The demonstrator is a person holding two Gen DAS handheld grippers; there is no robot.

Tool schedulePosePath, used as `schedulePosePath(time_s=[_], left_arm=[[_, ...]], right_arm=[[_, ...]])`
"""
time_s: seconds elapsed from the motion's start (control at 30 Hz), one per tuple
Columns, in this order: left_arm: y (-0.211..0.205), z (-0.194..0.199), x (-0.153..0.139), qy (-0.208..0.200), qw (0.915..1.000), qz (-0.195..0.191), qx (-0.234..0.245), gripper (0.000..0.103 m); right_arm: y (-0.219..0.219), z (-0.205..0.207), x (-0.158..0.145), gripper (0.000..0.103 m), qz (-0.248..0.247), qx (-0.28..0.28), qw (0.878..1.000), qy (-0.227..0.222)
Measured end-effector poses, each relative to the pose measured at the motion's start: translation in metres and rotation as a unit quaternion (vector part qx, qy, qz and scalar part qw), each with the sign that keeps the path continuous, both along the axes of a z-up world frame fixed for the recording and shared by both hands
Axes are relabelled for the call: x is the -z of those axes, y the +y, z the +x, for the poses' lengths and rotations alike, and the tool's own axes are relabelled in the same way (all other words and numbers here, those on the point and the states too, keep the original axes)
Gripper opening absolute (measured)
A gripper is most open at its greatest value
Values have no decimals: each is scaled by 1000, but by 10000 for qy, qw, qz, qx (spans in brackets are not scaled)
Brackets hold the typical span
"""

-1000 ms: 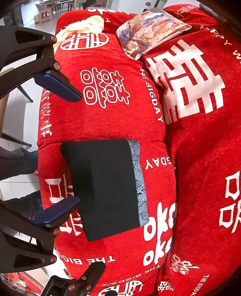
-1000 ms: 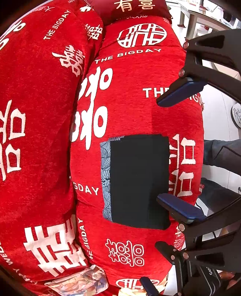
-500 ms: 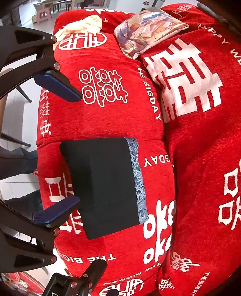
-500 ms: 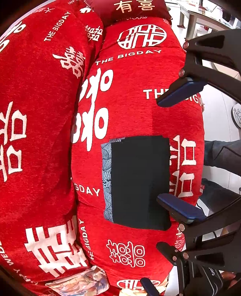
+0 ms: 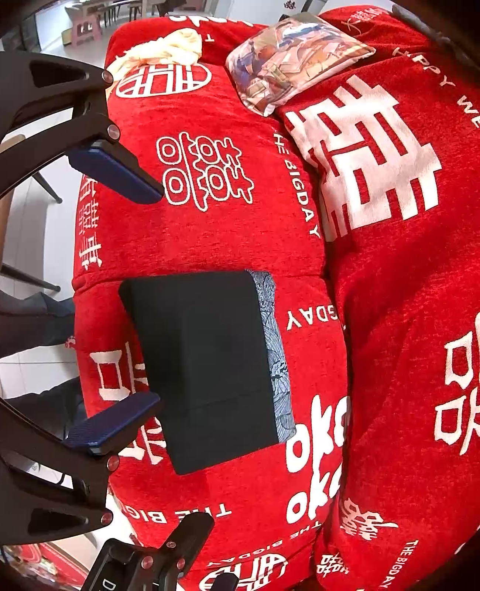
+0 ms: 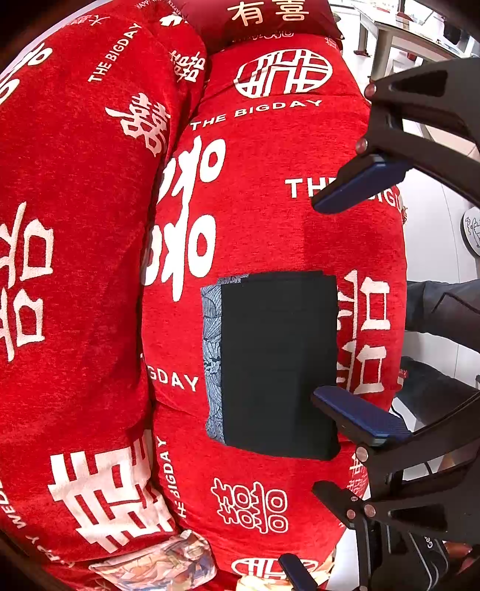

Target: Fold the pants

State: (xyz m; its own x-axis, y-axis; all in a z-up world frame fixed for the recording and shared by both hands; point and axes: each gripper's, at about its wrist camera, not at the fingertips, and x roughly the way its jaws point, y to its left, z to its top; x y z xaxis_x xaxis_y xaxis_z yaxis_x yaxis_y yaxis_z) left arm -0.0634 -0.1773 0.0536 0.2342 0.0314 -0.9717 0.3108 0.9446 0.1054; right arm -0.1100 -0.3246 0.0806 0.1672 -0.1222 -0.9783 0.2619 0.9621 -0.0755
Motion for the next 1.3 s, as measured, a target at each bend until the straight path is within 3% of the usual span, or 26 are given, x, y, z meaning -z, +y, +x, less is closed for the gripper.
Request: schedulePosePath(time_s=[1.3], left_arm=[[0, -2, 1, 84, 9997, -222, -16, 102]], right_arm=[[1, -4, 2, 96, 5, 30, 10000, 12]])
